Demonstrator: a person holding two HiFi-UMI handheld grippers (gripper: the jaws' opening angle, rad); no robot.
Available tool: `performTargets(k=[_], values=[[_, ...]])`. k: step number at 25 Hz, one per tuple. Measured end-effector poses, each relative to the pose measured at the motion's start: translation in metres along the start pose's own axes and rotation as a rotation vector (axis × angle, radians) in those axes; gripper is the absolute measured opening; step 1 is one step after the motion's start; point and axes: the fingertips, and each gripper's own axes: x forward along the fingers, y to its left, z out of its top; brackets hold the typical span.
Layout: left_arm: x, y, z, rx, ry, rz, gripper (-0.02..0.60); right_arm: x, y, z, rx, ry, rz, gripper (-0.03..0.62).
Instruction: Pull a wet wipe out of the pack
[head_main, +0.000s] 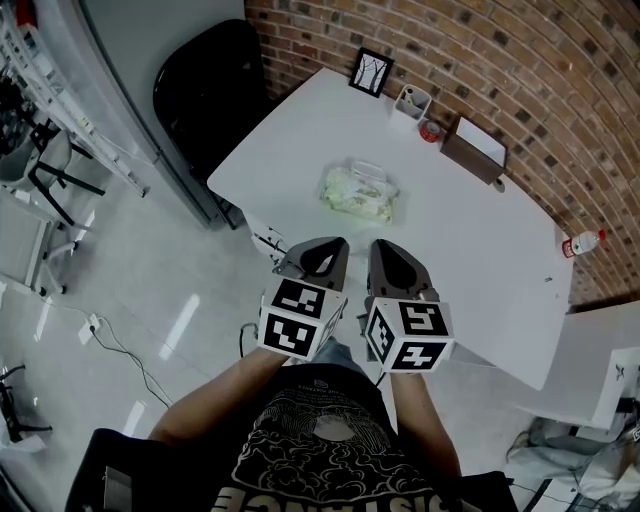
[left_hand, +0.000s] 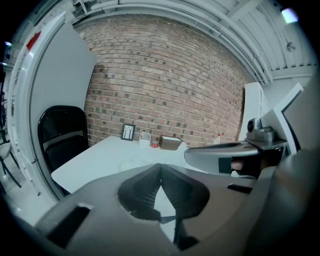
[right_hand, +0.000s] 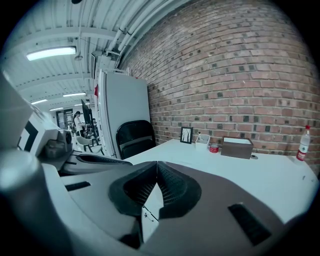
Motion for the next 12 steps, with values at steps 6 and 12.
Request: performTargets(k=[6,12], values=[[-0.0023,-0.0016,0.0021,0.002,-0.003,-0.004,0.012,-0.0034,0.0005,-0.0009,0.001,0.004,-0.005,0.017],[-0.0027,-0.0035,0.0030,0.006,-0.001,-0.004,0.012,-0.0047,0.0004,-0.0010,0.000,0.005,-0.002,0.017]])
